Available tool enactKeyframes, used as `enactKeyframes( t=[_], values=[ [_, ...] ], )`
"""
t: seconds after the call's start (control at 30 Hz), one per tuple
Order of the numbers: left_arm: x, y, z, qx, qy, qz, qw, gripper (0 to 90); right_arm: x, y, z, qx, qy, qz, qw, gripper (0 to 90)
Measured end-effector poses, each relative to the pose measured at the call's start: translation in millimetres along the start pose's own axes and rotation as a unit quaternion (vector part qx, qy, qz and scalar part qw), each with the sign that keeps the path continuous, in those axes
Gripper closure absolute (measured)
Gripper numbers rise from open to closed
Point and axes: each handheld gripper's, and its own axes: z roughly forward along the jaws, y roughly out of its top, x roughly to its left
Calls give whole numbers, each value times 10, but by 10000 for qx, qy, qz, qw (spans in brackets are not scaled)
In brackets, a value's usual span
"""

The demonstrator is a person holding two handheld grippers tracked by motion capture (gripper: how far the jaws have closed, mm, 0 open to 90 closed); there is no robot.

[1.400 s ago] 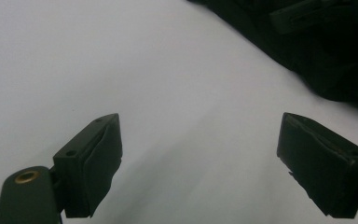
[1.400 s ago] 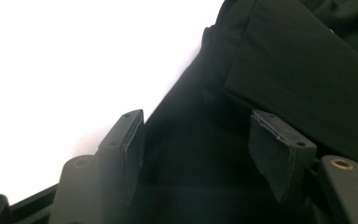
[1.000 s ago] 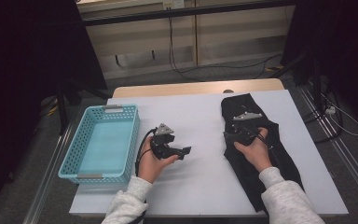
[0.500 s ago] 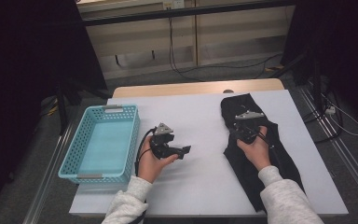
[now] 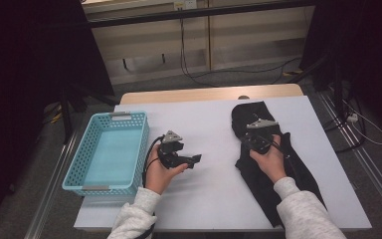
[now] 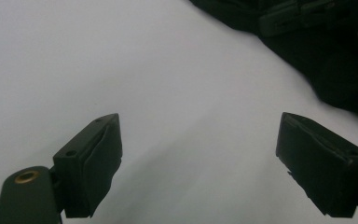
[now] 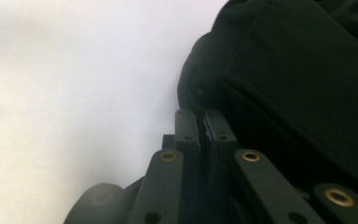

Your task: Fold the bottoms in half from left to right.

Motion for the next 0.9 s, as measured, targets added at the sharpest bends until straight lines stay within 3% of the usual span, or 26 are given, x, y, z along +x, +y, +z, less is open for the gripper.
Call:
enactKeyframes(
  t=[0.23, 0.5, 0.53, 0.67, 0.77, 0.9],
  values=[
    [30, 3, -35, -33, 39, -28, 10000, 146, 383, 64, 33, 83, 500, -459, 9977, 858],
    [76, -3, -78, -50, 109, -81, 9999, 144, 847, 84, 69, 169, 1185, -870, 9890, 852],
    [75, -7, -76, -69, 113, -111, 9999, 144, 889, 78, 78, 192, 1256, -915, 9877, 811],
    [71, -16, -70, -76, 110, -137, 9998, 143, 885, 115, 41, 129, 1244, -889, 9882, 609],
    [79, -16, -80, -54, 104, -108, 9999, 143, 785, 154, -47, -24, 1159, -782, 9902, 556],
    [75, -20, -79, -77, 117, -148, 9998, 143, 603, 205, -155, -171, 926, -688, 9932, 581]
  ],
)
